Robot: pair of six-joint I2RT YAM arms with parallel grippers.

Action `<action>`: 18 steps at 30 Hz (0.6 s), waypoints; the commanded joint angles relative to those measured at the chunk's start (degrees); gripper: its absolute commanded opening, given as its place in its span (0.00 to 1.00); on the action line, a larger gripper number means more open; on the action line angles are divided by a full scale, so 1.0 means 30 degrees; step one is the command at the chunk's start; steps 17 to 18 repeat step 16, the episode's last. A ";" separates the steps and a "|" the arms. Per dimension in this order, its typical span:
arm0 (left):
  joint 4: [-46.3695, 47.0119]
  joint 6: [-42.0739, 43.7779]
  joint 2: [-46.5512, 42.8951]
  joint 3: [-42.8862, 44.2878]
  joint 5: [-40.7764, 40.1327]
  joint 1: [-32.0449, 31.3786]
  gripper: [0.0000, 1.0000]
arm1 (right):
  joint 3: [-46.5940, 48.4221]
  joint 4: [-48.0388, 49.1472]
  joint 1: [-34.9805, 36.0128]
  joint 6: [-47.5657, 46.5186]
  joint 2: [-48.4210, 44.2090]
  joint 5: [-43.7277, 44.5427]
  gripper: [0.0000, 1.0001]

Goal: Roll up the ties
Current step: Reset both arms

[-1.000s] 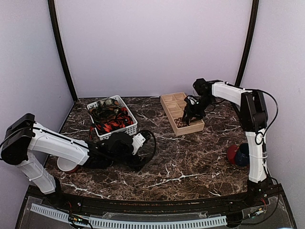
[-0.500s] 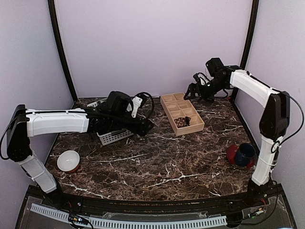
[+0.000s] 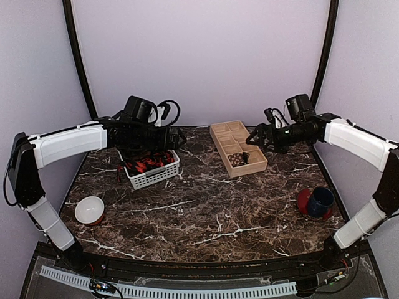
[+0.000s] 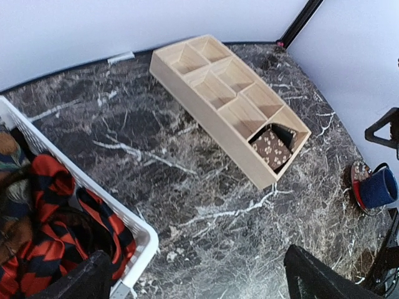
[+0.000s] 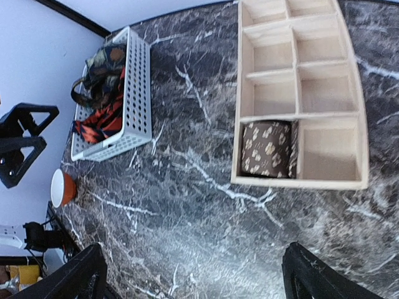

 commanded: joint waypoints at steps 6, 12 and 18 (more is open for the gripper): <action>-0.0706 -0.3247 0.1858 -0.2691 0.0699 -0.1710 0.99 | -0.5998 0.5930 0.3512 0.3151 -0.1079 0.0597 0.98; -0.0784 -0.3220 0.2263 -0.2595 0.0649 -0.2359 0.99 | -0.5629 0.5752 0.3534 0.2798 -0.0760 0.0903 0.98; -0.0654 -0.2858 0.1776 -0.2515 0.0191 -0.2344 0.99 | -0.5207 0.5416 0.3522 0.2608 -0.0860 0.1332 0.98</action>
